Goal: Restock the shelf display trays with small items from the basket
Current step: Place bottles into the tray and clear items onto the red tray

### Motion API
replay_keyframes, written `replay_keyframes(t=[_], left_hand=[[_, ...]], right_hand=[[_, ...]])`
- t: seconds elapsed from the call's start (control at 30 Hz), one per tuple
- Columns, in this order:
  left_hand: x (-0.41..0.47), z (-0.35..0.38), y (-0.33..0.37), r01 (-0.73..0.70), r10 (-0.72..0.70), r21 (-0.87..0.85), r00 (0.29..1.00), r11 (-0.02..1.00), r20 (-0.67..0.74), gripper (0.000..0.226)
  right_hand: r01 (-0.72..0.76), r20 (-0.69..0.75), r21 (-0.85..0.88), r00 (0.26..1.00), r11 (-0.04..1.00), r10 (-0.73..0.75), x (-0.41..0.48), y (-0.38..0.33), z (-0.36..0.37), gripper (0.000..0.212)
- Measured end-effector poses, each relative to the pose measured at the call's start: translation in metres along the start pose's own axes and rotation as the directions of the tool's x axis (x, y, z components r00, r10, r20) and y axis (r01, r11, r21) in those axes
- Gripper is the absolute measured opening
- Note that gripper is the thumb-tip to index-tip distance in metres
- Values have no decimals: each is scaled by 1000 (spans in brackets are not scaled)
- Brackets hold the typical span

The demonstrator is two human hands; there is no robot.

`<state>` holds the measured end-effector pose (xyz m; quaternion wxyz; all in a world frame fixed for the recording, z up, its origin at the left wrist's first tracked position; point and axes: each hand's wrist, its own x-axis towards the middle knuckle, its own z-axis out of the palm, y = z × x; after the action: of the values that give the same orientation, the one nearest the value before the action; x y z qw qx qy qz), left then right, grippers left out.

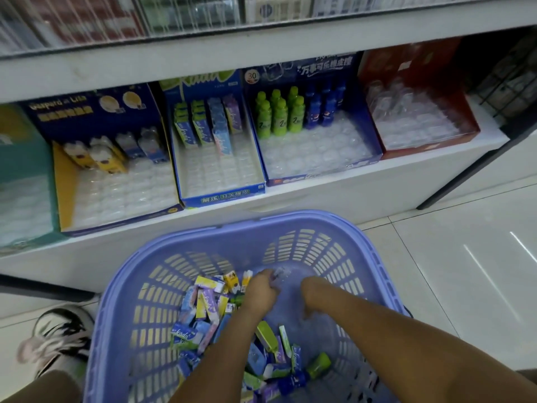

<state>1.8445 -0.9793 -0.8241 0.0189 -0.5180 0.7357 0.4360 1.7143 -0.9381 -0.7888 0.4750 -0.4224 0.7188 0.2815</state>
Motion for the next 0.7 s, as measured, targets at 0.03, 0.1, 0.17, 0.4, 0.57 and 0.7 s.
replay_keyframes(t=[0.03, 0.1, 0.17, 0.4, 0.57, 0.7], left_hand=[[-5, -8, 2, 7, -7, -99, 1000, 995, -1, 27], [-16, -26, 11, 56, -42, -422, 998, 905, 42, 21], [-27, -45, 25, 106, -48, -692, 994, 714, 103, 31], [-65, -112, 110, 64, 186, -917, 972, 393, 147, 24], [-86, -140, 157, -70, 285, -902, 957, 427, 60, 18], [-82, -147, 193, -211, 277, -812, 959, 544, -64, 24]], right_hand=[[43, 20, -17, 999, 999, -43, -4, -2, -7, 30], [99, 119, -23, 988, 995, -95, -28, -7, -26, 24], [227, 51, 151, 970, 962, -237, -47, -8, -52, 9], [566, -153, 525, 797, 635, -584, -160, 37, -131, 16], [723, -551, 507, 690, 469, -469, -212, 76, -162, 1], [793, -774, 505, 590, 340, -227, -224, 106, -183, 11]])
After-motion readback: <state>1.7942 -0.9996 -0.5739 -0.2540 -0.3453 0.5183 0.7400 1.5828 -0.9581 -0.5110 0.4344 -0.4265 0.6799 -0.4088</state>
